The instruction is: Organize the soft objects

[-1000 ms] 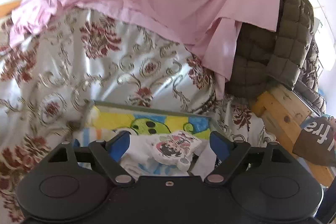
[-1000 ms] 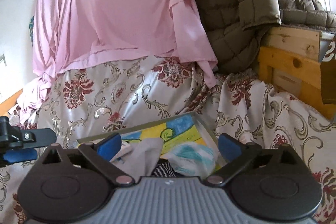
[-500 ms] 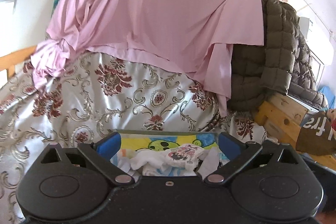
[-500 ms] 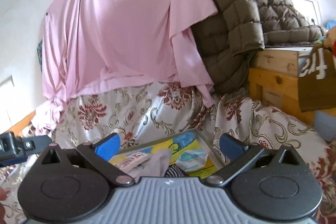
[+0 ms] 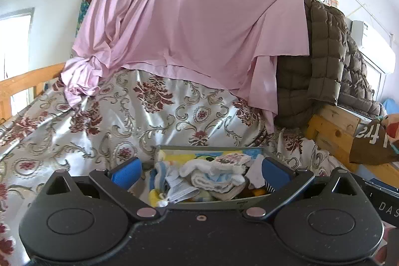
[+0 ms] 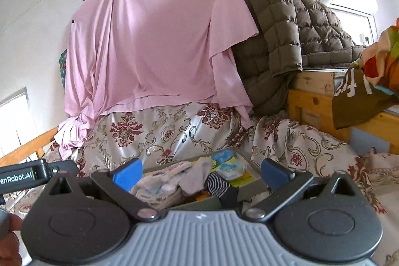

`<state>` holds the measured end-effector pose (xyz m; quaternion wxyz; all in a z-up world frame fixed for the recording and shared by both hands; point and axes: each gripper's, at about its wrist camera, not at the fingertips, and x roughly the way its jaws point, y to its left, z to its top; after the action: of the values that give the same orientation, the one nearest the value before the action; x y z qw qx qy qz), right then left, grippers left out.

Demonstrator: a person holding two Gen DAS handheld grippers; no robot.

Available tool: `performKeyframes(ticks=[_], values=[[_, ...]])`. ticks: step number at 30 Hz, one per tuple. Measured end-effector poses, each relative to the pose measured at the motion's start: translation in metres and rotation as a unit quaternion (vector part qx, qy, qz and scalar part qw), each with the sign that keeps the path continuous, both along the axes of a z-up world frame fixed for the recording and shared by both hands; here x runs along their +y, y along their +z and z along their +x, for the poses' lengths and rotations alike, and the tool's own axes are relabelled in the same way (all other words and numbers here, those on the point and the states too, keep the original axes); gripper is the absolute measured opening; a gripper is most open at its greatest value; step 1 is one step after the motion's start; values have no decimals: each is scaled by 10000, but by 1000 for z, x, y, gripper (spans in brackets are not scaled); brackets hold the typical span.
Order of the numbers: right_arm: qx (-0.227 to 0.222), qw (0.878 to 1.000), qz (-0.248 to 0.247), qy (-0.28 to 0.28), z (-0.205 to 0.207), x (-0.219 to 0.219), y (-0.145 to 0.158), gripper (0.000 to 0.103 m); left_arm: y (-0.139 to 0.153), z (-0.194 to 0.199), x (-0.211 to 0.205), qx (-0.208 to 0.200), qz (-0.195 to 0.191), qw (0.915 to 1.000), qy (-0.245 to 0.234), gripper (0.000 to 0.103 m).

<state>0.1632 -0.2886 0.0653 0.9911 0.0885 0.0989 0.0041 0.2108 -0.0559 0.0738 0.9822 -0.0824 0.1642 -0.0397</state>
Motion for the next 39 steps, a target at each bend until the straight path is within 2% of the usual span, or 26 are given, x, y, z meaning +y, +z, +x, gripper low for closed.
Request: performKeyframes(ticks=[8,20,29,39], values=[[111,9999,-44,13,-29,12,-15,103,-7,-38,16,-7,4,9997,226,102],[104,9999,-46,-115,-65,18,-24,103,-18,-69,35,121,-74,9991,390,102],[206,9996,138,-168,-86,21,-31,103,-33,-99,39,182,80,9990,407,102],[334,9992,29,-196,-104,32,-37,103,-46,-120,43,223,298,9985,391,102]])
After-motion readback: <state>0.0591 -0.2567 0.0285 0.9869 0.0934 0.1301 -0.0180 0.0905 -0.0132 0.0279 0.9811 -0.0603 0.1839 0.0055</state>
